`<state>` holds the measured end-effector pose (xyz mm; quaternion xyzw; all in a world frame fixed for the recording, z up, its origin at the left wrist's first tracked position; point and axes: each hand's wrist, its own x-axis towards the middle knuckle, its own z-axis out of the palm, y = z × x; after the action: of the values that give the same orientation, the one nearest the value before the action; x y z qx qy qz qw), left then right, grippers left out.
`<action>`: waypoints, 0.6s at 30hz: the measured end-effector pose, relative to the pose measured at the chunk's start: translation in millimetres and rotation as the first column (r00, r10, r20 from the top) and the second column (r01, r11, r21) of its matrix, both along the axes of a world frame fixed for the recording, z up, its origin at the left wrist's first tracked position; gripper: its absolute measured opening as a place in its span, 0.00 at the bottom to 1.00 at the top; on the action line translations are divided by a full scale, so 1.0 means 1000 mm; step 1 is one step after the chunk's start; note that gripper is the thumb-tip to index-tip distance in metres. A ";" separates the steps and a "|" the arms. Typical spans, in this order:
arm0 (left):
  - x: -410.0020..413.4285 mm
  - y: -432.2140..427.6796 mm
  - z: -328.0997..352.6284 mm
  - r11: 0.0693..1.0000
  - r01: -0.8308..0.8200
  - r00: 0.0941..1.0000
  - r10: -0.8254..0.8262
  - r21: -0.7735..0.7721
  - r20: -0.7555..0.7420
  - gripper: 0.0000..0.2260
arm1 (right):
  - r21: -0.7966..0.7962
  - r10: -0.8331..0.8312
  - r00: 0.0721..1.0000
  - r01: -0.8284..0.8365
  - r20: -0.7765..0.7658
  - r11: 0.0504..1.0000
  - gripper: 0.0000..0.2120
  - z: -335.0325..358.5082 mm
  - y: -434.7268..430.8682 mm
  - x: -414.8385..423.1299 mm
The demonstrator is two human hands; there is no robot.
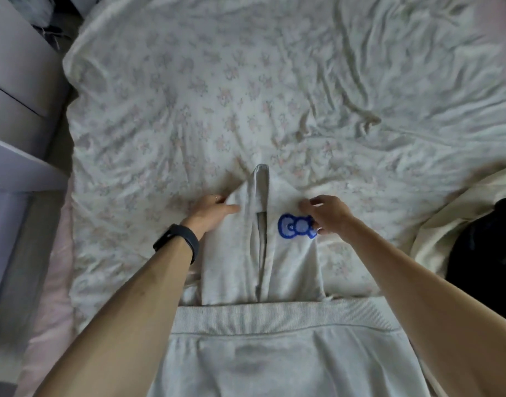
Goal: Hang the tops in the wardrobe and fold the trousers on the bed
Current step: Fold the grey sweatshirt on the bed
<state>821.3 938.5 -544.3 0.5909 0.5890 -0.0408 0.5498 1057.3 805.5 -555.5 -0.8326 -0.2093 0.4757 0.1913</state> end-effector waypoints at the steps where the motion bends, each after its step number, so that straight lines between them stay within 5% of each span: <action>1: -0.001 0.003 -0.003 1.000 -0.010 1.000 0.010 0.015 0.003 0.11 | 0.034 -0.006 1.000 0.006 -0.004 0.999 0.13 0.000 0.001 0.001; 5: -0.010 0.011 0.007 0.999 -0.036 0.999 0.035 0.028 0.030 0.16 | 0.132 -0.011 1.000 0.008 0.025 0.991 0.11 0.010 0.010 0.004; 15: -0.047 -0.053 0.112 0.946 0.011 0.982 -0.071 0.324 0.173 0.05 | 0.412 -0.107 0.987 0.049 0.120 0.910 0.09 0.098 -0.048 -0.038; 17: -0.067 -0.090 0.126 0.848 0.037 0.981 -0.130 0.529 0.141 0.06 | 0.466 -0.104 0.978 0.008 0.179 0.885 0.12 0.115 -0.085 -0.056; 18: -0.079 -0.111 0.129 0.719 0.091 0.974 -0.208 0.689 0.088 0.06 | 0.488 -0.105 0.972 -0.012 0.212 0.873 0.14 0.122 -0.108 -0.068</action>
<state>742.2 827.2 -415.2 0.7979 0.4675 0.1803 0.3351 989.6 697.6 -433.3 -0.8122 -0.3228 0.3027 0.3801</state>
